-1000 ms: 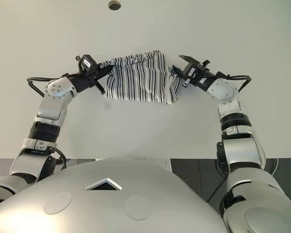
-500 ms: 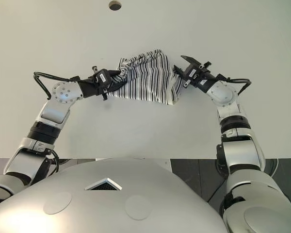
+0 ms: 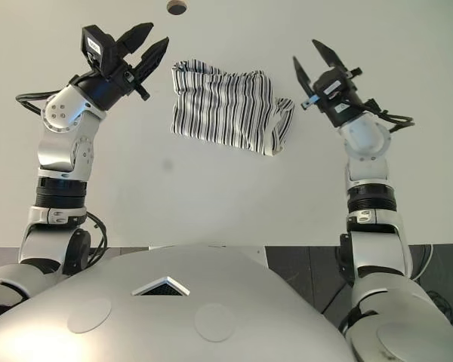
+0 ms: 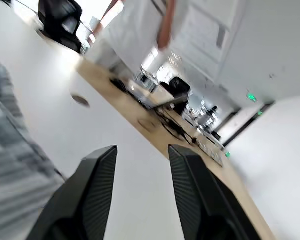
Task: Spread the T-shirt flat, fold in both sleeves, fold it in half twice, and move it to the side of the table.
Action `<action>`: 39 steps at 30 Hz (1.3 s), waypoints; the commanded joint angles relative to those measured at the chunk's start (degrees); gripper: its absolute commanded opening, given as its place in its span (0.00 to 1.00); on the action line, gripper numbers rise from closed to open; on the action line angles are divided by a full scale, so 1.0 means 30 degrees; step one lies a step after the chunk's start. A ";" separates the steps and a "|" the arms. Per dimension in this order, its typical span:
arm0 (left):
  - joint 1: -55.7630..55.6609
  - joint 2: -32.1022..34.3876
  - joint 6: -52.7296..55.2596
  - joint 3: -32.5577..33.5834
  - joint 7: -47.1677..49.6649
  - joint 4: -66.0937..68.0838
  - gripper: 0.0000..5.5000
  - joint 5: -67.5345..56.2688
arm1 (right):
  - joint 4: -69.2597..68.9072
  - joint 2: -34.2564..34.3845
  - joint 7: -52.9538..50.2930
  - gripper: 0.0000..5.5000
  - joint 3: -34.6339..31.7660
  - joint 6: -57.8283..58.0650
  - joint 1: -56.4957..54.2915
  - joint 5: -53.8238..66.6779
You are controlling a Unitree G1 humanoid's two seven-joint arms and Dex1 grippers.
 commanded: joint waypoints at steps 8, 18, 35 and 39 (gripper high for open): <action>0.2337 -0.1031 -0.1642 0.1319 0.2226 -0.4487 0.33 -0.0454 | 0.2940 0.2952 0.6605 0.35 0.3902 0.9697 -0.4728 0.1102; 0.5333 -0.1245 -0.2428 0.2610 0.4861 -0.7030 0.33 0.0590 | 1.1313 -0.2076 0.6877 0.35 0.0061 1.0754 -0.2721 0.1845; 0.5170 -0.1607 -0.4130 0.2231 0.7608 -0.5792 0.33 0.4173 | 0.9816 -0.2328 -1.0453 0.35 -0.5624 0.3448 -0.4733 0.1201; 0.4431 -0.2470 -0.5956 0.2372 0.9356 -0.4174 0.33 0.5085 | -0.5808 0.1480 -1.2067 0.35 -0.4399 0.2989 0.0192 0.0414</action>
